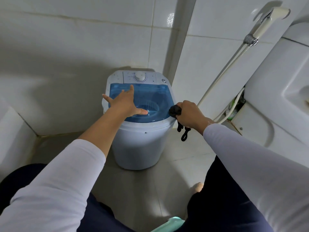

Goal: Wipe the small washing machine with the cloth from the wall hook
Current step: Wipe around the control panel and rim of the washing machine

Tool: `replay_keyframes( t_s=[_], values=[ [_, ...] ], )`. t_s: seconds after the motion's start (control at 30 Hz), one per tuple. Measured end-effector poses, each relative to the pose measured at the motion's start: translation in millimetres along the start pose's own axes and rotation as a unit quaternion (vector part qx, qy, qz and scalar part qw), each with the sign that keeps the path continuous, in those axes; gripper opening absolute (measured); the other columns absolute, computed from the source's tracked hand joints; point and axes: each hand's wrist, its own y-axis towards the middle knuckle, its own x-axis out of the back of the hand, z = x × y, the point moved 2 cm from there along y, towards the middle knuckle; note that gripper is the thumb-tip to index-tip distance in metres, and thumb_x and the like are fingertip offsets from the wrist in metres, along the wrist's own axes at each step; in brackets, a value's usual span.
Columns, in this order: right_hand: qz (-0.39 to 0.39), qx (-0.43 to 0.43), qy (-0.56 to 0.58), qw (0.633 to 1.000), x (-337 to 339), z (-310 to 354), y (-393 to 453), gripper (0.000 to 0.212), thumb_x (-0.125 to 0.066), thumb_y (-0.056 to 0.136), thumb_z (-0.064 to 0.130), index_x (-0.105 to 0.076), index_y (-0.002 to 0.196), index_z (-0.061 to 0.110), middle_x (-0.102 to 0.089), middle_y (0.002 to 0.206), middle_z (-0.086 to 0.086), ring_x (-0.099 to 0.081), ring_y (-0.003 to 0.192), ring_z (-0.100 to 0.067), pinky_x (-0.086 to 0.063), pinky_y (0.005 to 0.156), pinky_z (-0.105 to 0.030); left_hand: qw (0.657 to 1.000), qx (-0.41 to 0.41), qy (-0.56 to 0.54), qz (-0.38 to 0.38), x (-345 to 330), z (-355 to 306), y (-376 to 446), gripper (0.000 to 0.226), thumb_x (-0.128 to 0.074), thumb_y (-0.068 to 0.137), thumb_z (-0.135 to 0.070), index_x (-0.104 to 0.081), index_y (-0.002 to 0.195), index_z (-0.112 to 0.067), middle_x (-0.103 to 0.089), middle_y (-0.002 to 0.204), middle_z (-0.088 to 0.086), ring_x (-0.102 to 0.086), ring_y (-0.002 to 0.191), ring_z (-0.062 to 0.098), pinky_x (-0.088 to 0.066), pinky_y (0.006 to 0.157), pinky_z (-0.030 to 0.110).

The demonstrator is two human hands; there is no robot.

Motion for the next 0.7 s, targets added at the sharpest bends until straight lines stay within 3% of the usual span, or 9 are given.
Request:
replay_keyframes(
  t_s=[0.2, 0.3, 0.53, 0.7],
  values=[
    [0.027, 0.016, -0.022, 0.999, -2, 18, -18, 0.014, -0.050, 0.079, -0.001, -0.060, 0.089, 0.000, -0.050, 0.082, -0.007, -0.051, 0.080, -0.027, -0.039, 0.066, -0.030, 1.000, 0.002, 0.004, 0.003, -2, 0, 2, 0.119, -0.063, 0.066, -0.071, 0.007, 0.151, -0.025, -0.015, 0.159, 0.008, -0.010, 0.148, 0.027, 0.008, 0.105, 0.072],
    [0.042, 0.028, -0.036, 0.998, -3, 30, -25, 0.007, -0.052, 0.078, 0.000, -0.051, 0.077, 0.007, -0.047, 0.078, -0.004, -0.048, 0.078, -0.025, -0.038, 0.066, -0.030, 1.000, -0.002, 0.009, -0.004, -2, 1, 5, 0.120, -0.063, 0.065, -0.072, 0.006, 0.151, -0.024, -0.018, 0.159, 0.008, -0.011, 0.148, 0.027, 0.007, 0.104, 0.072],
    [0.057, 0.056, -0.055, 0.995, -8, 51, -33, 0.014, -0.053, 0.080, 0.003, -0.059, 0.092, 0.003, -0.046, 0.089, -0.006, -0.046, 0.081, -0.023, -0.038, 0.069, -0.029, 1.000, -0.005, 0.018, -0.006, -4, 4, 11, 0.126, -0.063, 0.060, -0.076, 0.006, 0.151, -0.023, -0.021, 0.158, 0.007, -0.010, 0.148, 0.027, 0.007, 0.101, 0.075],
    [0.054, 0.078, -0.051, 0.994, -15, 70, -38, 0.008, -0.057, 0.082, 0.006, -0.055, 0.089, 0.008, -0.043, 0.091, -0.005, -0.047, 0.081, -0.023, -0.038, 0.070, -0.028, 1.000, -0.005, 0.024, -0.002, -5, 5, 13, 0.129, -0.062, 0.058, -0.078, 0.008, 0.151, -0.022, -0.017, 0.159, 0.009, -0.008, 0.148, 0.028, 0.007, 0.100, 0.075]
  ],
)
